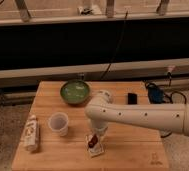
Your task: Place the pepper on the white sponge
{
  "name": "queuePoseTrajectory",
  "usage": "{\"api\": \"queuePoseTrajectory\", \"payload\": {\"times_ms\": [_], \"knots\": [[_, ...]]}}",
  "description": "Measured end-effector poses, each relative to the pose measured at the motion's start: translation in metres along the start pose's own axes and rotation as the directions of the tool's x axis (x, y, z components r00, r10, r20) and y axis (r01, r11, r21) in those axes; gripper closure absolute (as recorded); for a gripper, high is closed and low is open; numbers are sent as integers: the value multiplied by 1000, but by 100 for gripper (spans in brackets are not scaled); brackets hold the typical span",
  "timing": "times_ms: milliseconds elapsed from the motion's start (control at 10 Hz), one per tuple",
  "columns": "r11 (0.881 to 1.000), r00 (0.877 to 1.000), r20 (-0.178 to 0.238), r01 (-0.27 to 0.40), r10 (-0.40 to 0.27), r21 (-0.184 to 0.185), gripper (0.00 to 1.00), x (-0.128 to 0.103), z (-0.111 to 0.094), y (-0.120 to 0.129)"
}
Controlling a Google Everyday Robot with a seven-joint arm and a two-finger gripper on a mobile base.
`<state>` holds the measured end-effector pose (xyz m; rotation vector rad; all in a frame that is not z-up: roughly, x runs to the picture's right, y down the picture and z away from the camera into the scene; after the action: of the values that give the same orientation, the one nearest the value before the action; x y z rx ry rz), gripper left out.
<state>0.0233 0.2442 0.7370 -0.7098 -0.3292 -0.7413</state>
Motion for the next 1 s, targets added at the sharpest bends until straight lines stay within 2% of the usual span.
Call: {"api": "queuePoseTrajectory", "payload": {"times_ms": [200, 300, 1000], "knots": [[1000, 1000, 10, 2, -2, 0, 27, -1, 1, 0], [1000, 1000, 15, 3, -3, 0, 21, -1, 2, 0], [1000, 998, 59, -5, 3, 23, 20, 3, 1, 1]]}}
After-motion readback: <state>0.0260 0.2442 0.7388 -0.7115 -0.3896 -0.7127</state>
